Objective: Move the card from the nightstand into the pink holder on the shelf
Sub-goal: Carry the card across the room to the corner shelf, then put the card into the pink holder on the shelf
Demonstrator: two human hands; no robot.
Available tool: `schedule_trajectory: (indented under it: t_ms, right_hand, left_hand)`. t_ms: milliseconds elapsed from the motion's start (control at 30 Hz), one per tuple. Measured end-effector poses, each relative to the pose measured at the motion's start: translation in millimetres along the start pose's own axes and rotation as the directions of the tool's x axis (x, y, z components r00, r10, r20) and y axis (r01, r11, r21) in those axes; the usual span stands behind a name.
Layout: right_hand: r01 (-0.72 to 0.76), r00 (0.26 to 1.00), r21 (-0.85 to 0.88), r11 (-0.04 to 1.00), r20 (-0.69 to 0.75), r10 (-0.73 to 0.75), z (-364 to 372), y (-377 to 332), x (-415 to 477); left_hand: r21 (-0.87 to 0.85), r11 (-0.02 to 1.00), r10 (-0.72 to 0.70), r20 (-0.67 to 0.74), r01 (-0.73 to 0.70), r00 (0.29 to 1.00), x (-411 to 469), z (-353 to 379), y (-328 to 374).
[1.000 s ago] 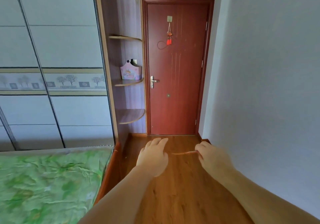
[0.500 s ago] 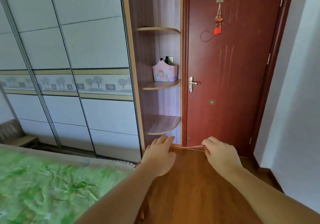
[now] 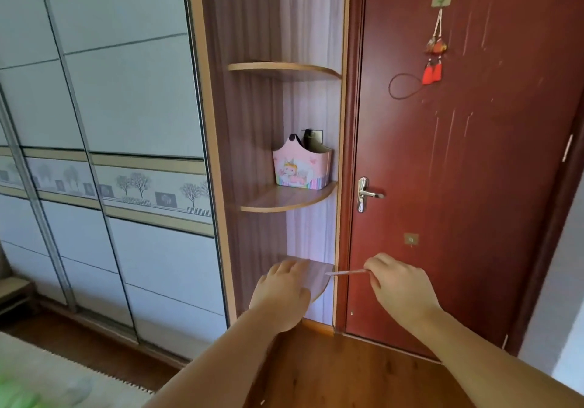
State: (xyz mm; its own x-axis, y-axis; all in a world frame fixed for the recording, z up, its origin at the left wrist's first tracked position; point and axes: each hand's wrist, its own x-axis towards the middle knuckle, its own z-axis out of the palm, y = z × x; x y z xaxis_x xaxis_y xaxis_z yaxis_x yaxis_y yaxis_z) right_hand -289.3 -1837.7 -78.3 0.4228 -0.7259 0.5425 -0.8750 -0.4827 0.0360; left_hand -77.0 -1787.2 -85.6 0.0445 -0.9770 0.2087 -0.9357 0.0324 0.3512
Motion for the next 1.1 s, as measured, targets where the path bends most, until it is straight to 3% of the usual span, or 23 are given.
schedule_trajectory:
  t_ms: [133,367,600,767,1100]
  right_hand:
    - [0.015,0.997,-0.048,0.999,-0.069,-0.019,48.1,28.7,78.8]
    - [0.006,0.964,-0.108,0.994,-0.265,-0.034,118.8,85.0,277.3]
    - [-0.026,0.970,-0.089,0.996,-0.244,0.003,182.5,116.9,443.6]
    - [-0.079,0.973,-0.101,0.992,-0.225,0.055,208.6,134.1,518.7]
    - [-0.050,0.974,-0.111,0.993,-0.224,0.024,234.5,151.0,613.7]
  left_hand:
    - [-0.010,1.000,0.028,-0.022,-0.028,0.999,105.7,12.9,-20.5]
    - [-0.264,0.959,0.040,-0.232,-0.102,0.972,337.2,17.9,-61.7]
    - [-0.239,0.966,0.042,-0.251,-0.103,0.967,513.8,-4.7,-103.5]
    - [-0.183,0.976,0.083,-0.201,-0.120,0.976,577.9,-9.0,-114.0]
    - [-0.057,0.982,0.159,-0.259,-0.179,0.953,651.2,-28.9,-119.3]
